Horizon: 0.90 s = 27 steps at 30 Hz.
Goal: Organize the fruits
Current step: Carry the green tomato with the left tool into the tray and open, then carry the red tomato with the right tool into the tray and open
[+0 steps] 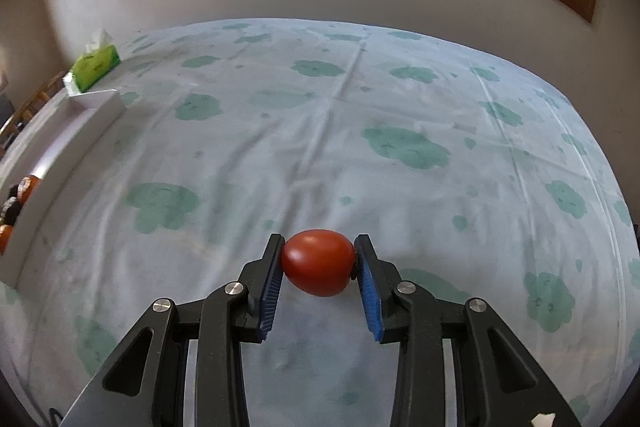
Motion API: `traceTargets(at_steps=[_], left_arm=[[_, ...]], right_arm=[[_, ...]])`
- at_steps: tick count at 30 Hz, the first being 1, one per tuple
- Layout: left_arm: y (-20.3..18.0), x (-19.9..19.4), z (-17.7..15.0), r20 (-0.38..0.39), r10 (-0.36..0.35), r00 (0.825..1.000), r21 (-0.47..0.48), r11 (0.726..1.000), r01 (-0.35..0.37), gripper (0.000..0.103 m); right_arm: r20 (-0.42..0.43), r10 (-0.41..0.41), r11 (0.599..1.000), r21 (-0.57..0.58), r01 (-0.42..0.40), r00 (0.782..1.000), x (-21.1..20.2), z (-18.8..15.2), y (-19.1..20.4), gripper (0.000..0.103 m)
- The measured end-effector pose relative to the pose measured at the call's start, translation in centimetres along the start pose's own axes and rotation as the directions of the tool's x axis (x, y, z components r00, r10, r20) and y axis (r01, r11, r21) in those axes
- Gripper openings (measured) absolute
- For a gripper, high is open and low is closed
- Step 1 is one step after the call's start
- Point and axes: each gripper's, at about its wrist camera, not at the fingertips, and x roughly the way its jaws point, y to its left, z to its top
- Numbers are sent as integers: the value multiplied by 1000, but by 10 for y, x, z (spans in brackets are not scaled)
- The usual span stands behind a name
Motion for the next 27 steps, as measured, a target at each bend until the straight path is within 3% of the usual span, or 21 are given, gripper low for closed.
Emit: traceTargets(at_steps=[8,12,18,22,27], left_arm=[[6,-13,-3,32,-5,999,-19,1000,5,56],[12,-25,-7,54,-26,998,-31,999,27,64],[30,-48,-14,100,4,995,-62,998,2,68],[48,-60,-22,122,74,990,-93,994,-63,70],[63,-62,-30,110,135,985,-112,986,-123,71]], right_arm=[[19,190,979,-75,-188,982,-19,16,66,33],[10,314,938,-156,-309,949,-26,25,120,33],[-38,441,853,-294,-432,897,-32,33,204,33],[-75,477,807,-357,-470,876,-26,36,247,33],[-107,476,780,-407,-476,873,-18,36,282,33]])
